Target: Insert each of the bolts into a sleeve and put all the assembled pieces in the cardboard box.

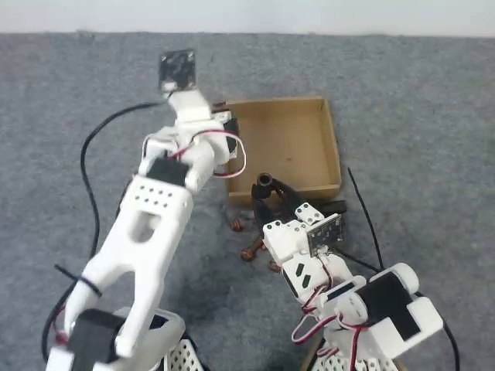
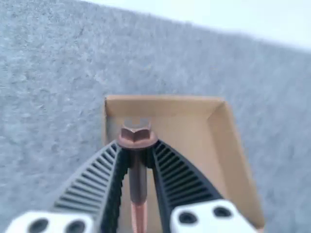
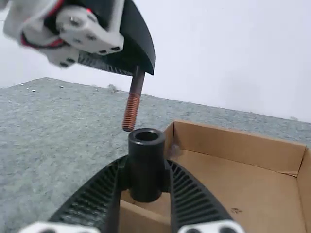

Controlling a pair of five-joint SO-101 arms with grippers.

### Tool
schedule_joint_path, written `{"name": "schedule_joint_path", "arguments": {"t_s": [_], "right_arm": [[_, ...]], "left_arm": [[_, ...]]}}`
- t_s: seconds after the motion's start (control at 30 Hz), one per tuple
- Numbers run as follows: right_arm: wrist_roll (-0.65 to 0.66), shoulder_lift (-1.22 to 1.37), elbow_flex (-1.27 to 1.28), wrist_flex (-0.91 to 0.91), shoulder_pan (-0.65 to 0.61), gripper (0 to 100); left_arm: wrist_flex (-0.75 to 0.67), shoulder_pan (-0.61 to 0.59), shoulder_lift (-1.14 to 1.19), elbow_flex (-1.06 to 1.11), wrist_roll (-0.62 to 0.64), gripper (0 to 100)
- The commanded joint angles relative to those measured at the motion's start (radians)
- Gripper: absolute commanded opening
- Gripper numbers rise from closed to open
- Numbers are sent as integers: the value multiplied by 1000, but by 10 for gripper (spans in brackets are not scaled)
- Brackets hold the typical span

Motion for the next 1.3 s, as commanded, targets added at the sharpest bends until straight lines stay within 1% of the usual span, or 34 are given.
{"name": "schedule_joint_path", "arguments": {"t_s": [0.0, 0.07, 0.17, 0.27, 0.5, 0.7, 0.8, 0.87, 0.93, 1.0, 1.1, 1.17, 1.2, 1.27], "right_arm": [[9, -4, -14, 65, -24, 6], [11, -5, -29, 110, -44, 6], [11, -5, -43, 134, -53, 6], [9, -5, -43, 134, -64, 6], [9, -4, -37, 136, -134, 6], [9, -4, -35, 145, -143, 6], [12, -4, -43, 213, -159, 6], [14, -5, -43, 231, -174, 6], [14, -5, -40, 232, -180, 6], [14, -5, -37, 232, -182, 6], [14, -5, -35, 228, -182, 6], [14, -5, -35, 226, -182, 6], [14, -5, -35, 226, -182, 6], [14, -5, -34, 226, -182, 6]], "left_arm": [[-230, 25, -141, 128, 92, 11], [-267, 35, -175, 186, 92, 11], [-272, 38, -236, 249, 92, 11], [-272, 37, -316, 311, 92, 11], [-273, 57, -519, 466, 92, 11], [-273, 57, -723, 593, 92, 11], [-273, 92, -792, 638, 92, 11], [-275, 123, -819, 662, 91, 11], [-275, 129, -827, 670, 89, 11], [-275, 129, -829, 674, 60, 11], [-278, 127, -829, 702, -49, 11], [-315, 129, -829, 742, -106, 11], [-353, 130, -829, 773, -114, 11], [-474, 129, -829, 843, -109, 11]]}}
